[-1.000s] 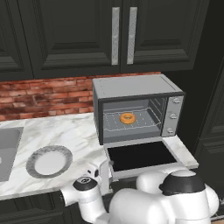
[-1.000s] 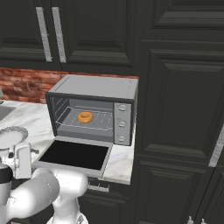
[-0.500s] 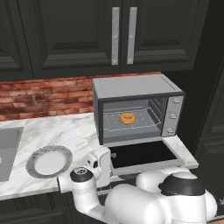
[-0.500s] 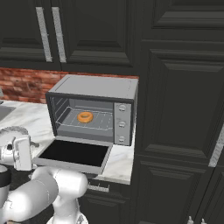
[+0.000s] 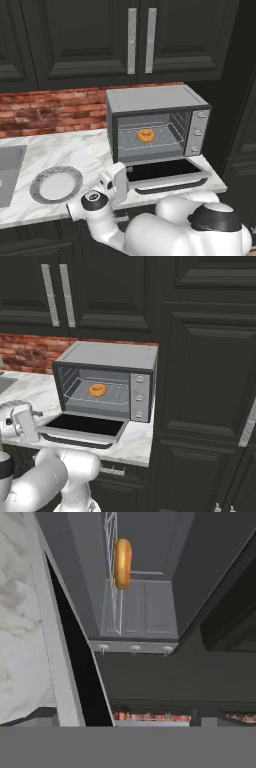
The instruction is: Pick up the bagel from the plate, place it on the toaster oven rack, close the door, and set the timer.
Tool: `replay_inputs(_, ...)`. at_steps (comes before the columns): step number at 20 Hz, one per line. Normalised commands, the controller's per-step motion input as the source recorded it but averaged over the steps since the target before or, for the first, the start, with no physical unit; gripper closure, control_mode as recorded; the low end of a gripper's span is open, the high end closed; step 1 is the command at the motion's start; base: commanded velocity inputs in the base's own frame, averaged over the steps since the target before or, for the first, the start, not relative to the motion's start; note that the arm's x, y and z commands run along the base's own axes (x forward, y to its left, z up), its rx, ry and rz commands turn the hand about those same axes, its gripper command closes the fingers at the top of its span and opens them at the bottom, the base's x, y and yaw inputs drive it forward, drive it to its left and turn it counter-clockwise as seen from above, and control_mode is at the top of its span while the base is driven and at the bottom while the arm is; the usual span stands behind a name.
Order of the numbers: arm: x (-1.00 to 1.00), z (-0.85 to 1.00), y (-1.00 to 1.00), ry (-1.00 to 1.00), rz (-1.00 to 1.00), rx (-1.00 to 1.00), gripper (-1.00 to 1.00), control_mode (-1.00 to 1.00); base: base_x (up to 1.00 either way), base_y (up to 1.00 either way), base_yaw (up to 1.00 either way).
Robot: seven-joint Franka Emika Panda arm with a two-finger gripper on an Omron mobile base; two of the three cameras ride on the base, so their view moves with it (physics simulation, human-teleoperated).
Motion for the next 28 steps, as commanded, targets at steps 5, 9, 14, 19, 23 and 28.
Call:
replay_inputs(5,0.59,0.24,-0.39,-0.19,0.34,0.00,-1.00,-1.00,0.00,0.00,0.00)
replay_inputs(9,0.72,0.25,-0.31,-0.16,0.38,0.00,-1.00,-1.00,0.00,0.00,0.00)
replay_inputs(14,0.81,0.41,-0.07,-0.13,0.35,-0.03,-1.00,-1.00,0.00,0.00,0.00)
replay_inputs(19,0.80,0.34,-0.01,-0.12,0.34,-0.09,-1.00,-1.00,0.00,0.00,0.00)
replay_inputs(23,0.22,0.01,0.00,-0.06,0.36,-0.19,-1.00,-1.00,0.00,0.00,0.00)
replay_inputs(28,0.11,0.00,0.00,-0.06,0.35,-0.21,-1.00,-1.00,0.00,0.00,0.00)
